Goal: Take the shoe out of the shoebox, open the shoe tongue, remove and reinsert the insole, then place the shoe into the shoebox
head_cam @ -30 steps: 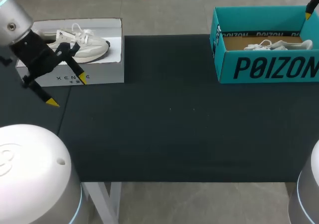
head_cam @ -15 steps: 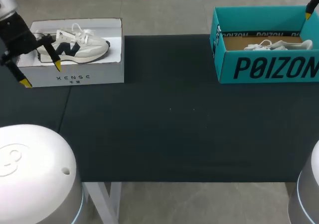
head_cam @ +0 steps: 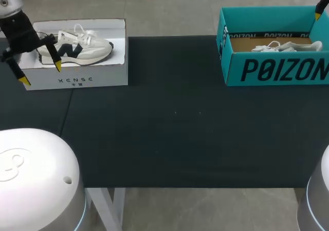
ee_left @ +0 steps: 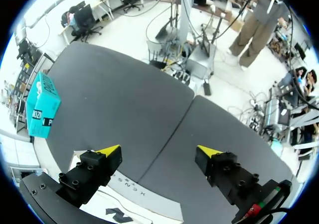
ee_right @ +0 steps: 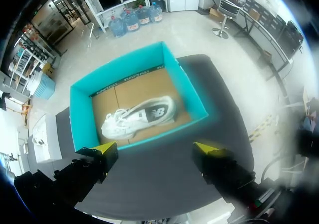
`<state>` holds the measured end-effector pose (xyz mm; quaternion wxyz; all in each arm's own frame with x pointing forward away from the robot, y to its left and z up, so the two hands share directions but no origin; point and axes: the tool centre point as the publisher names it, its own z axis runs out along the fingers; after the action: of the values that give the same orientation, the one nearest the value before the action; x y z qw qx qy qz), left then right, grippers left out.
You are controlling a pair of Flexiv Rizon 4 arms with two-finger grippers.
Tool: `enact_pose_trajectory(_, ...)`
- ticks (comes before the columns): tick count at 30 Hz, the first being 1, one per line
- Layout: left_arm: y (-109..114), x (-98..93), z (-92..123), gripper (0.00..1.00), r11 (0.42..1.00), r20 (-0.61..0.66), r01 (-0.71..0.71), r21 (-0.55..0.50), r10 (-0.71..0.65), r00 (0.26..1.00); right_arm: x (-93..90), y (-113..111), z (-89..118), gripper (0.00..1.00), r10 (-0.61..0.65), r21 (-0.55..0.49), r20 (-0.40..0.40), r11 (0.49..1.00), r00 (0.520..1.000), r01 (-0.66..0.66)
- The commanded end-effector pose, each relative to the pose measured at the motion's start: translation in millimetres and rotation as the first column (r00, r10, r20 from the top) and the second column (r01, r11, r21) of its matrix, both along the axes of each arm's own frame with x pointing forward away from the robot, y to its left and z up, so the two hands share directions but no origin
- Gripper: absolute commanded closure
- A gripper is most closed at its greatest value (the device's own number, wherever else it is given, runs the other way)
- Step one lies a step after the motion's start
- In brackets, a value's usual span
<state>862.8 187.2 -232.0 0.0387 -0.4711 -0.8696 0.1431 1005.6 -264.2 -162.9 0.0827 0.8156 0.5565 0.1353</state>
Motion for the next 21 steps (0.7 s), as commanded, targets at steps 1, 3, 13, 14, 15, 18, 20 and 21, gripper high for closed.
enact_pose_trajectory(1,1,0.3,0,0.0,1.0,0.0,0.001,0.002,-0.001,1.0,-0.8,0,0,0.0,-0.001,0.0,0.002,1.0,1.0,0.001)
enact_pose_trajectory(3,1,0.3,0,0.0,1.0,0.0,0.001,0.002,-0.001,1.0,-0.8,0,0,0.0,-0.001,0.0,0.002,1.0,1.0,0.001)
enact_pose_trajectory(13,18,17.6,15,0.0,0.994,0.109,0.059,0.096,-0.069,0.992,-0.8,0,0,0.0,-0.001,0.0,0.002,1.0,1.0,0.001)
enact_pose_trajectory(14,23,23.2,17,0.0,0.99,0.132,0.081,0.112,-0.096,0.987,-0.8,0,0,0.0,-0.001,0.0,0.002,1.0,1.0,0.001)
enact_pose_trajectory(15,29,30.3,18,0.0,0.983,0.15,0.1,0.157,-0.124,0.981,-0.8,0,0,0.0,-0.001,0.0,0.002,1.0,1.0,0.001)
enact_pose_trajectory(18,50,55.5,16,0.0,0.961,0.182,0.171,0.217,-0.211,0.96,-0.8,0,0,0.0,-0.001,0.0,0.002,1.0,1.0,0.001)
enact_pose_trajectory(20,66,73.1,14,0.0,0.947,0.203,0.226,0.228,-0.273,0.94,-0.8,0,0,0.0,-0.001,0.0,0.002,1.0,1.0,0.001)
enact_pose_trajectory(21,72,80.5,13,0.0,0.933,0.216,0.244,0.263,-0.304,0.928,-0.8,0,0,0.0,-0.001,0.0,0.002,1.0,1.0,0.001)
